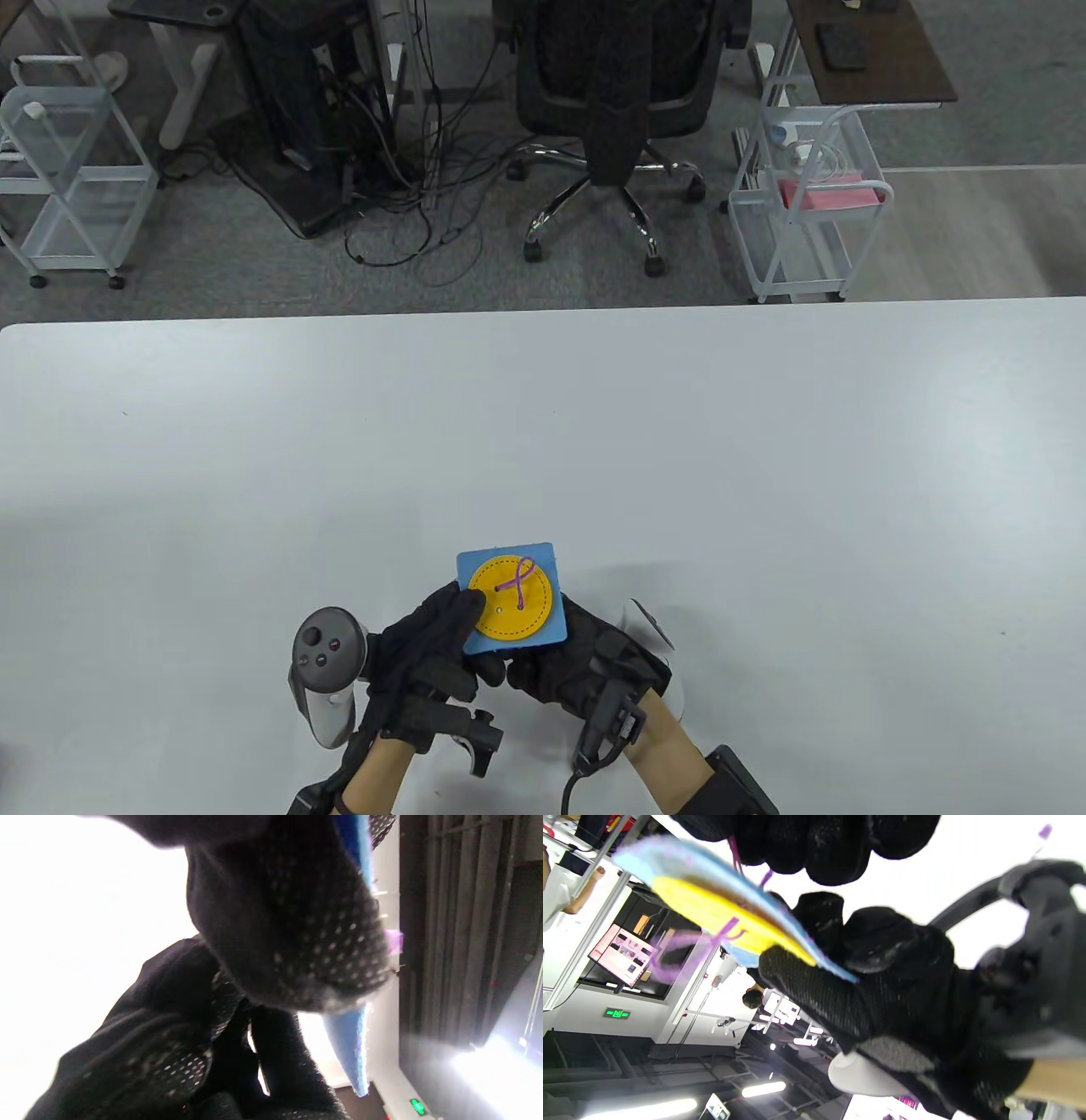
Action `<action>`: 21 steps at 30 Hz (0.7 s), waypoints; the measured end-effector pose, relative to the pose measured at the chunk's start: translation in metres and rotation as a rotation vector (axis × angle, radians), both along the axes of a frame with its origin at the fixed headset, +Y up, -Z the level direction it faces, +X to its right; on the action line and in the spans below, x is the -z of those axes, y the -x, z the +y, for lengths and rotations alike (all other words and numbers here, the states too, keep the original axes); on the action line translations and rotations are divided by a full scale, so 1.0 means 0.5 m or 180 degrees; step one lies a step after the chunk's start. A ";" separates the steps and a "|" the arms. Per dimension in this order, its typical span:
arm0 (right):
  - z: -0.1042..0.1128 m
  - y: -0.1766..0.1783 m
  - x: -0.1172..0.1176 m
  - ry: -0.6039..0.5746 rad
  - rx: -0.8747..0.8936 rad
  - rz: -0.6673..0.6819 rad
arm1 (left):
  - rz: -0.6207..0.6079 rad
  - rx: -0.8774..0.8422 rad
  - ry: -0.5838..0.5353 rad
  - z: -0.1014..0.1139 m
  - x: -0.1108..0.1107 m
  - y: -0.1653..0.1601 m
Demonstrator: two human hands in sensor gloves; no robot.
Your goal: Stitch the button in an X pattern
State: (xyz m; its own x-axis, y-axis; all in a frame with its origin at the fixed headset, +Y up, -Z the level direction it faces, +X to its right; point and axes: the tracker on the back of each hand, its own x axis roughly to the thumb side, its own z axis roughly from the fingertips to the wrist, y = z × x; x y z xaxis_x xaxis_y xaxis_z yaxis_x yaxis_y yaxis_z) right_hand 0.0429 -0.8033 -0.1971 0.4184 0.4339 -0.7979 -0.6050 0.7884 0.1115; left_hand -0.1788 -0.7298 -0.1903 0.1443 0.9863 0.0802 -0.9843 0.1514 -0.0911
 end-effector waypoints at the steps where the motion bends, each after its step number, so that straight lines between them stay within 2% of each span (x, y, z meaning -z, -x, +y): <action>1: -0.001 -0.005 0.001 -0.0022 -0.0097 -0.0016 | 0.0019 -0.0044 0.0003 -0.001 0.000 0.002; 21: 0.001 -0.061 0.020 -0.0224 -0.0664 -0.0284 | 0.0087 -0.0602 0.0206 -0.008 0.006 0.025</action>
